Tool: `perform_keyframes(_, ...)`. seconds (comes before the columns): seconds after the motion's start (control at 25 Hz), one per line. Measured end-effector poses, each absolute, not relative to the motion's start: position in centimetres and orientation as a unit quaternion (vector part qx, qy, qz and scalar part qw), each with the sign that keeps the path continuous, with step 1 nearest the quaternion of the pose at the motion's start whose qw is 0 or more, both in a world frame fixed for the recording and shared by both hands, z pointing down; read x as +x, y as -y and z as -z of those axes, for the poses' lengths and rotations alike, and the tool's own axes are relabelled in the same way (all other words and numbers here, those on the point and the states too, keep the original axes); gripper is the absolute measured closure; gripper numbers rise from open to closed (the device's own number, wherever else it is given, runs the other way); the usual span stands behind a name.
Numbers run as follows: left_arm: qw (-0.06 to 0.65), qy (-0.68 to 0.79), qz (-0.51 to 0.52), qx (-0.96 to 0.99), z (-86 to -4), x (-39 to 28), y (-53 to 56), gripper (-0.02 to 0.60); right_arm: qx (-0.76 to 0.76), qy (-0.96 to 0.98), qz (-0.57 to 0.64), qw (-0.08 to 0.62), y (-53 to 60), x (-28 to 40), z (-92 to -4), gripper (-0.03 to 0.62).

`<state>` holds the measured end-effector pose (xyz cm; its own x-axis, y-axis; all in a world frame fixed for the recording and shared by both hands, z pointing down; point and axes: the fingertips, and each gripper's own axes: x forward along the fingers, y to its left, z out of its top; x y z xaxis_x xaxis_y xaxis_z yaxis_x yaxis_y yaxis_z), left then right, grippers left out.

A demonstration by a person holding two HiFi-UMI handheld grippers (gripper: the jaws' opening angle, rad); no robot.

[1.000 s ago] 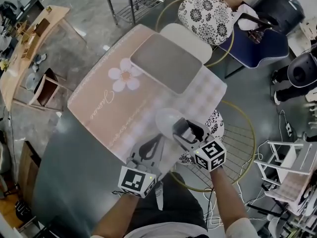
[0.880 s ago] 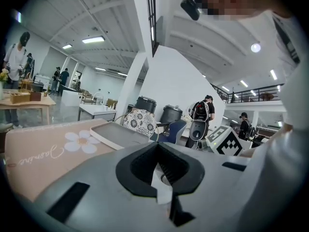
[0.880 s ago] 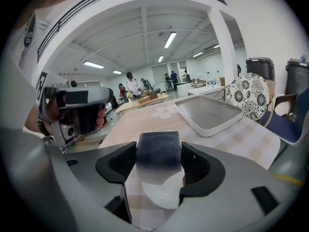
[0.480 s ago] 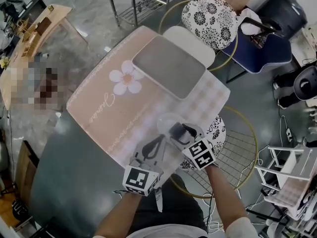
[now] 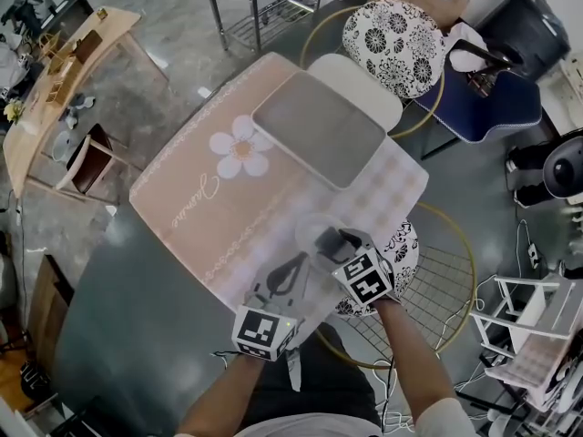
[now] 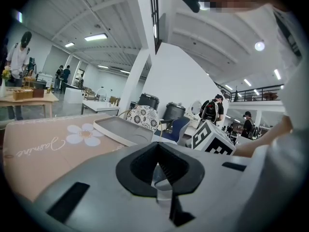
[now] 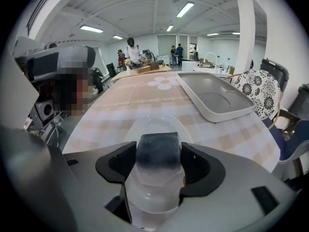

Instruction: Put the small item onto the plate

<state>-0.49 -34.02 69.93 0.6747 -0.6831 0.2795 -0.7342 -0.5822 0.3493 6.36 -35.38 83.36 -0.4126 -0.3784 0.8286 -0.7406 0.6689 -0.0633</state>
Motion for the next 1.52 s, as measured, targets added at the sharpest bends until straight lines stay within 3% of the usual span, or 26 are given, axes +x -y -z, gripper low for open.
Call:
perform_keyframes(0.28, 0.229, 0.398, -0.069, 0.886, -69.8, -0.4, 33.9, 0.577, 0.353, 0.81, -0.215, 0.416, 35.6, 6.6, -82.6, 0.309)
perform_keyframes(0.48, 0.232, 0.394, -0.077, 0.886, -67.8, 0.0, 33.5, 0.577, 0.371, 0.831, -0.208, 0.359, 35.6, 6.2, -77.0, 0.313)
perform_keyframes(0.56, 0.231, 0.39, -0.079, 0.888, -66.4, 0.3, 33.2, 0.577, 0.386, 0.838, -0.211, 0.324, 35.6, 6.2, -74.1, 0.367)
perform_keyframes(0.64, 0.23, 0.386, -0.079, 0.89, -64.7, 0.7, 32.8, 0.577, 0.406, 0.84, -0.216, 0.287, 35.7, 6.3, -70.9, 0.484)
perform_keyframes(0.76, 0.226, 0.38, -0.079, 0.893, -62.1, 1.4, 32.3, 0.577, 0.423, 0.847, -0.222, 0.233, 35.4, 6.3, -66.0, 0.541)
perform_keyframes(1.24, 0.21, 0.361, -0.052, 0.907, -49.3, 3.1, 30.1, 0.577, 0.451, 0.859, -0.227, 0.083, 32.4, 6.5, -49.3, 0.566)
perform_keyframes(1.52, 0.187, 0.352, -0.025, 0.917, -42.4, 3.5, 27.8, 0.577, 0.458, 0.866, -0.198, 0.04, 30.3, 7.0, -41.7, 0.569)
